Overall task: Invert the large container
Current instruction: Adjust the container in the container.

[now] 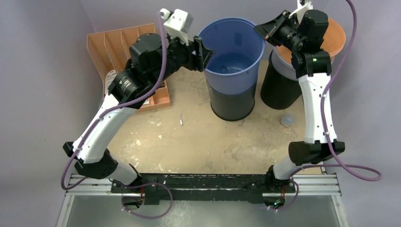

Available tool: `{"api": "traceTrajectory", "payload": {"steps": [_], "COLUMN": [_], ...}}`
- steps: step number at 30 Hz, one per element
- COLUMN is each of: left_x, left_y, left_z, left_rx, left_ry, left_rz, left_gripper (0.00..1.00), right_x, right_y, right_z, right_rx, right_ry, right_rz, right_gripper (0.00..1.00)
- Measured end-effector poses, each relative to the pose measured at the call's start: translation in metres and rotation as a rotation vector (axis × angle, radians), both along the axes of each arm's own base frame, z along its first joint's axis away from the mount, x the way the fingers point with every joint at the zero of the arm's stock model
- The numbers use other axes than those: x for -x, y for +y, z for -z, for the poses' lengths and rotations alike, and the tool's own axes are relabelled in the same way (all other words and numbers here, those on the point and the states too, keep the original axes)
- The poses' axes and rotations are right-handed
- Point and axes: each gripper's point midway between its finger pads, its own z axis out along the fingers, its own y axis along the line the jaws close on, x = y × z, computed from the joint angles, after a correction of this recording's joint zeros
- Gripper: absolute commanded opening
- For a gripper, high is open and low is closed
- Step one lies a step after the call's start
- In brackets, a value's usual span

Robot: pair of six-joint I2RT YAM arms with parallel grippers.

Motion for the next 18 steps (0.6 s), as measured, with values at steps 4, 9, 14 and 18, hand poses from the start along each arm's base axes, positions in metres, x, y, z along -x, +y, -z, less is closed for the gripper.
{"api": "traceTrajectory", "payload": {"steps": [4, 9, 14, 18], "left_x": [0.007, 0.001, 0.0, 0.008], "left_y": [-0.029, -0.056, -0.079, -0.091], "left_z": [-0.006, 0.02, 0.048, 0.055], "left_rx": [-0.043, -0.124, -0.201, -0.234], "left_ry": [-0.044, -0.011, 0.028, 0.026], "left_rz": [0.071, 0.136, 0.186, 0.226], "left_gripper": [0.68, 0.68, 0.69, 0.69], "right_x": [-0.001, -0.002, -0.003, -0.003], "right_y": [0.0, 0.0, 0.001, 0.001], "right_z": [0.0, 0.0, 0.0, 0.001], "right_rx": [-0.004, -0.009, -0.014, -0.014], "right_ry": [-0.001, -0.002, -0.003, -0.004], "right_rz": [0.0, 0.001, 0.0, -0.002], "right_gripper": [0.0, 0.0, 0.0, 0.0]}}
